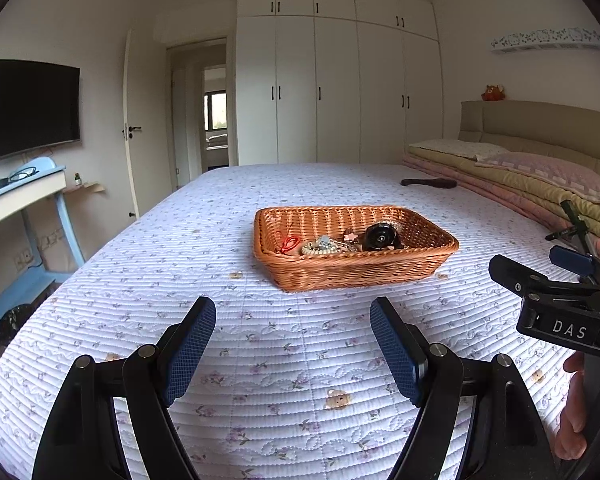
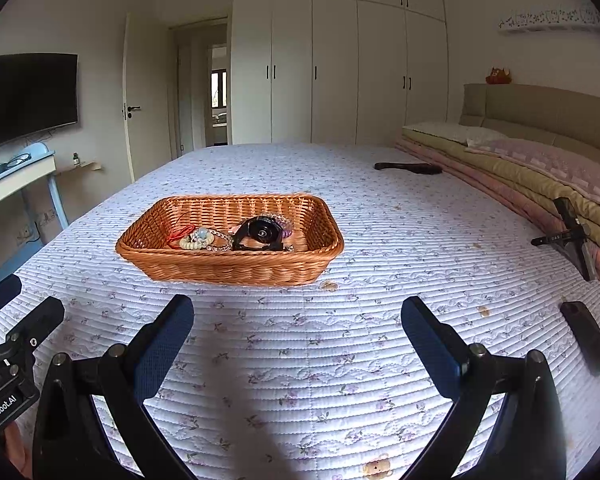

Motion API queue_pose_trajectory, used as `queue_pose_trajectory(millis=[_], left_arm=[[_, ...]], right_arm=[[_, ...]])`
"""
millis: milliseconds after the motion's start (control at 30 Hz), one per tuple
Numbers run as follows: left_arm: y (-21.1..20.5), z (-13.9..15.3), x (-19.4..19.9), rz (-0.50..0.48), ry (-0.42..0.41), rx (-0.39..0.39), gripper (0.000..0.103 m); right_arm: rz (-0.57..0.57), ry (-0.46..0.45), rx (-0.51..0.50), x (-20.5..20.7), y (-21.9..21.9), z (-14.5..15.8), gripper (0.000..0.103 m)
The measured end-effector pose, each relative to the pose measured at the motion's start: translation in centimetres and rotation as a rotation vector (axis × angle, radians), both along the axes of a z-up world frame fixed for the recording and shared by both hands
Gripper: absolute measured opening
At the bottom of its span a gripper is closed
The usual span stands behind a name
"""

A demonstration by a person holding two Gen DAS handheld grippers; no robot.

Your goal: Organize jewelry

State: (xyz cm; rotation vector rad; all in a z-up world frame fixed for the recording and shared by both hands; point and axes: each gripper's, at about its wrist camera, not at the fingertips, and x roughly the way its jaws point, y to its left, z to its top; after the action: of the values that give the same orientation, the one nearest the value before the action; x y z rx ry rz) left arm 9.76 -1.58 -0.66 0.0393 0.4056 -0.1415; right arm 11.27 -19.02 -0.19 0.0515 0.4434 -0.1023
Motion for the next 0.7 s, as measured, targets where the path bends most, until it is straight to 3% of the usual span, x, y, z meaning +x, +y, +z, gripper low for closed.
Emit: queue_pose_trajectory(millis=[700], left_arm=[[-0.35, -0.16, -0.19, -0.005, -0.009, 0.02, 0.08]], right_arm=[[-0.002, -0.021, -0.025, -0.49, 0.3, 0.35, 0.103]])
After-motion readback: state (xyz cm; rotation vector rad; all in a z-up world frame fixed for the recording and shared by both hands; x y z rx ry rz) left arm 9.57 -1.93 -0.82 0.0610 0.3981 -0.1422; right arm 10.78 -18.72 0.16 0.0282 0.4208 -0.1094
